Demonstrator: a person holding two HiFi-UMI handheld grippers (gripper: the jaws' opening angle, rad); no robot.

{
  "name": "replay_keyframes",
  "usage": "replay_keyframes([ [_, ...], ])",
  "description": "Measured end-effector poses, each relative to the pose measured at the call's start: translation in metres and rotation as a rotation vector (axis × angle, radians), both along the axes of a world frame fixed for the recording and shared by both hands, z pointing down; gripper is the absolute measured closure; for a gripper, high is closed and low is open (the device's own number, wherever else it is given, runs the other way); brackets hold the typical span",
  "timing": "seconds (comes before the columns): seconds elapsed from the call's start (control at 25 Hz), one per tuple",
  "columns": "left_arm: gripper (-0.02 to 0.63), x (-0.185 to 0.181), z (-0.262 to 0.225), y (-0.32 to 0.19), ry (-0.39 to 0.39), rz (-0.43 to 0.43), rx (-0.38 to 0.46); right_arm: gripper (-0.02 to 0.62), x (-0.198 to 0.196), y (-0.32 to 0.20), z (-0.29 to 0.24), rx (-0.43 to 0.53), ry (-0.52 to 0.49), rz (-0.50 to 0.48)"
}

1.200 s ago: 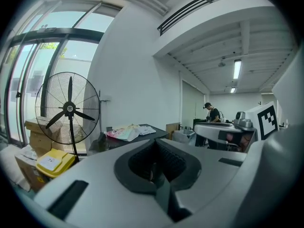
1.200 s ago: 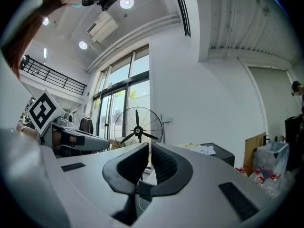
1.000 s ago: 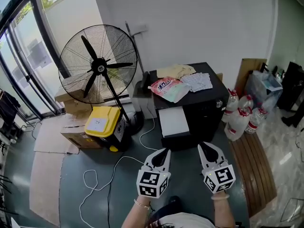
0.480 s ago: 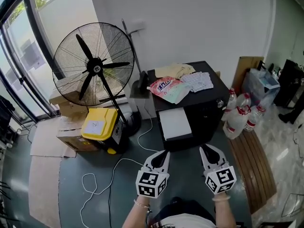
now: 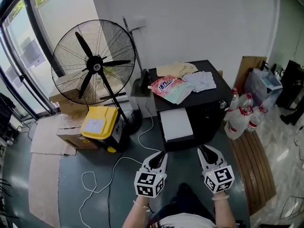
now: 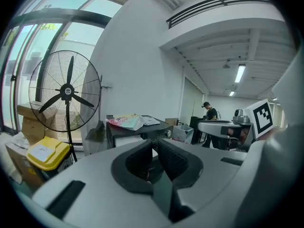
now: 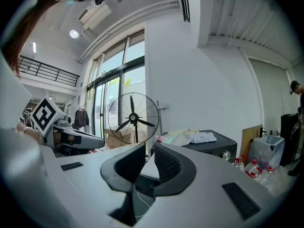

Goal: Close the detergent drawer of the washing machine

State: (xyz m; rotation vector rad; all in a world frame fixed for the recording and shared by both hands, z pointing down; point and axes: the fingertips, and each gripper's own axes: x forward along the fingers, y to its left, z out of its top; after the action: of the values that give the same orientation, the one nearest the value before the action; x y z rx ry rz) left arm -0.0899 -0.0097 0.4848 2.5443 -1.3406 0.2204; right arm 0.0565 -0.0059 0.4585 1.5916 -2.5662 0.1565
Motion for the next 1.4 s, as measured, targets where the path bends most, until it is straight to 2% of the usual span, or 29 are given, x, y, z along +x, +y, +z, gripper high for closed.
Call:
replay_keyframes([
  [0.16,0.52,0.003,0.005,-0.011,0.005,-0.018,-0.002,0.524,0.002,-0.014,0.006,-0.013,0.006,-0.021],
  [0.36,0.499,0.005,0.017,-0.024,0.003,-0.047,-0.008,0.517,0.005,-0.03,0.02,-0.034,0.031,-0.056],
  [0.8,0.437,0.011,0.066,-0.052,-0.022,-0.09,-0.08,0.499,0.022,-0.062,0.058,-0.106,0.065,-0.103],
  [1.4,0.411,0.012,0.131,-0.082,-0.098,-0.105,-0.198,0.468,0.036,-0.096,0.117,-0.215,0.139,-0.158],
])
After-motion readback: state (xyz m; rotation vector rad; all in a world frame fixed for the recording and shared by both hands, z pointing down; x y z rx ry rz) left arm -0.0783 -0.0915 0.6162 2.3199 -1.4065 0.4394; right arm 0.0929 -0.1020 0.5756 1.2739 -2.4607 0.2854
